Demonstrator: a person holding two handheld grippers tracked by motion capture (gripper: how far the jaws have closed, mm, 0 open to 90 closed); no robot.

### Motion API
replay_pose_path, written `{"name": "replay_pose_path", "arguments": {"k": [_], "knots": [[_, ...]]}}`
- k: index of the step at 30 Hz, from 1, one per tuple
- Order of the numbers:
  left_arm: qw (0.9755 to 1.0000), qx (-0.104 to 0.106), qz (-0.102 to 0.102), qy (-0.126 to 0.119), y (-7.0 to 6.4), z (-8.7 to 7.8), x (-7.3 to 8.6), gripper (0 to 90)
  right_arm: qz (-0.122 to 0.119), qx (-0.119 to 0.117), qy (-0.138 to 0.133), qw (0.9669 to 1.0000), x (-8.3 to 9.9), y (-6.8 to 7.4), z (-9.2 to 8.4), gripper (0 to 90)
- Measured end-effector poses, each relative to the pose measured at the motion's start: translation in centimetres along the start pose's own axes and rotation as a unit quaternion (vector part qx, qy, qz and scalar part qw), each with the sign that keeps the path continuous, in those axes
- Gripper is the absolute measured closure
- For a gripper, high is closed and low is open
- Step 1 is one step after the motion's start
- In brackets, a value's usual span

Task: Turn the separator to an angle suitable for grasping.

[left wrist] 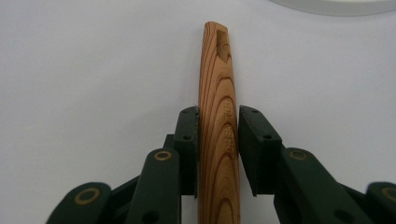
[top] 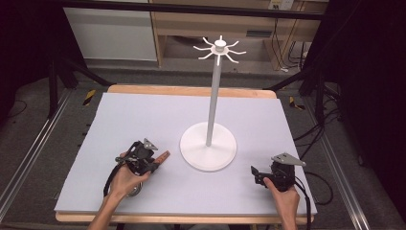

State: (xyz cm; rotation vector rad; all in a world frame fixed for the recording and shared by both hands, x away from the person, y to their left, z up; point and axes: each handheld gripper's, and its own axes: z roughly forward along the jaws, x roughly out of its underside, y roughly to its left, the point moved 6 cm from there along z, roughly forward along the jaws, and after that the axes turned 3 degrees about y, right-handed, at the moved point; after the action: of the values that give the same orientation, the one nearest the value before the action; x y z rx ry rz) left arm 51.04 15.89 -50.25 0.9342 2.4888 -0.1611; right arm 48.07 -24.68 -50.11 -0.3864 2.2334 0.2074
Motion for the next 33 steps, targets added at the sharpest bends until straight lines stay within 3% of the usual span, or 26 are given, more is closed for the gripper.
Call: {"name": "replay_pose_path", "arguments": {"k": [3,12,24,30,33], "knots": [[0.9996,-0.02,0.014,0.013,0.0,0.44,0.07,65.4,-0.002,0.0,-0.001,1.0,-0.02,-0.05,-0.01,6.0],[0.9983,-0.034,0.041,0.023,-0.1,0.53,-0.06,54.9,0.0,-0.001,-0.001,1.0,-0.03,-0.07,-0.02,6.0],[0.9983,0.013,0.034,0.047,0.06,0.71,-0.33,66.2,0.007,-0.008,0.003,0.9999,-0.03,-0.01,-0.05,5.9],[0.9976,0.01,0.04,0.055,-0.03,0.73,-0.49,67.4,0.005,-0.006,0.003,1.0,-0.03,-0.05,0.03,5.9],[0.9979,0.021,0.031,0.053,0.17,0.73,-0.48,67.5,0.004,-0.006,0.003,1.0,-0.02,-0.07,0.02,5.9]]}}
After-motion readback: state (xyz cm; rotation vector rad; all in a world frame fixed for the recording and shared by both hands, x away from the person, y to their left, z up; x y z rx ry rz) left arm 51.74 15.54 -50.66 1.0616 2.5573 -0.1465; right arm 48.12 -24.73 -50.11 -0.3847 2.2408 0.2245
